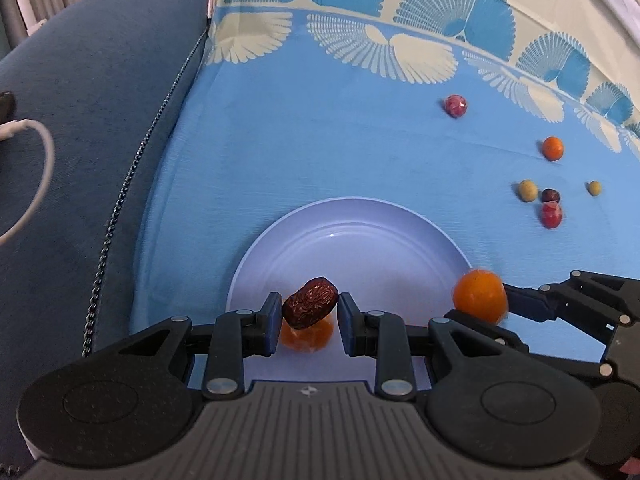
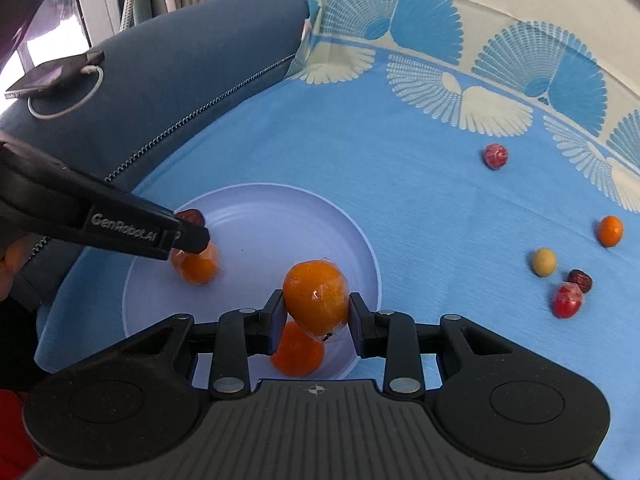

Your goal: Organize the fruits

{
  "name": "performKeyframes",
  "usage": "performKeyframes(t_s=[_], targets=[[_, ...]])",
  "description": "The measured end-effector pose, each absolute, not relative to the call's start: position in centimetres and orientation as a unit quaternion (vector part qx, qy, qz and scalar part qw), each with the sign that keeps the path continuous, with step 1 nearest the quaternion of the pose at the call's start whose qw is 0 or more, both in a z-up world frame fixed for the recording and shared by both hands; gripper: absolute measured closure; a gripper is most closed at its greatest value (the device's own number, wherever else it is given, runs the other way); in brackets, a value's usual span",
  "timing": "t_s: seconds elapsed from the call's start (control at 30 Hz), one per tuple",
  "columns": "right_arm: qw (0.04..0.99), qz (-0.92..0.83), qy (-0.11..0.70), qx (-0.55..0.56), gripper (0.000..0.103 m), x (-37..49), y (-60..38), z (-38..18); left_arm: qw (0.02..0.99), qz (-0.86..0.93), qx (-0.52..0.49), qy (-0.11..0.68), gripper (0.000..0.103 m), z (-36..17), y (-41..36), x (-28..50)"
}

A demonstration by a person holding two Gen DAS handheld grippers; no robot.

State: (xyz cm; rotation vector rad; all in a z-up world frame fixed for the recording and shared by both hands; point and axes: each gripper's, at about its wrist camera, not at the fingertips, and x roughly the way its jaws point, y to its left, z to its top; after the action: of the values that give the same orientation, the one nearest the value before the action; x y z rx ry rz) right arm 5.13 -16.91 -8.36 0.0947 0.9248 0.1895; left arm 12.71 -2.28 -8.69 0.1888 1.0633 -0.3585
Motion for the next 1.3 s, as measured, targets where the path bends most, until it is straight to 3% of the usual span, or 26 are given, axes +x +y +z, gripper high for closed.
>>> performKeyframes(t_s=[0.13,0.17,0.2,0.27,0.37,0.47,0.73,1.3], targets=[[0.888,0.095,0.448,0.039,0.068,6.0,-16.8,-9.0,0.843,-0.169,0.095,0.502,0.069,-9.1,-2.5,13.6],[0.888,0.097,0.448,0.037,0.067,6.2,-16.8,-9.1,0.846,-0.171,0.095,0.497,0.064,-9.1,-2.5,13.7],[0.888,0.099,0.448,0.037,0.067,6.4,-16.8,-9.1,0.846,-0.173,0.096,0.494,0.037,-9.0,-2.5,13.8],[0.887,0.103,0.449,0.04,0.047,6.6,-16.9,-8.8,0.853,-0.168,0.093,0.485,0.0,-8.4,-2.5,13.9],[0.893,0.088,0.44,0.037,0.017,6.0,-17.1,-7.5,0.865,-0.166,0.086,0.466,0.0,-7.1,-1.9,12.9],[0.891,0.073,0.446,0.043,0.01,4.0,-17.1,-6.1,0.859,-0.155,0.094,0.479,0.0,-6.4,-1.2,11.6],[0.883,0.074,0.457,0.081,0.001,-2.7,-15.6,-3.4,0.857,-0.133,0.081,0.492,0.0,-4.4,1.8,5.9],[0.918,0.056,0.388,0.063,0.001,-9.1,-14.9,1.5,0.888,-0.138,0.07,0.432,0.0,0.4,2.8,-1.9]])
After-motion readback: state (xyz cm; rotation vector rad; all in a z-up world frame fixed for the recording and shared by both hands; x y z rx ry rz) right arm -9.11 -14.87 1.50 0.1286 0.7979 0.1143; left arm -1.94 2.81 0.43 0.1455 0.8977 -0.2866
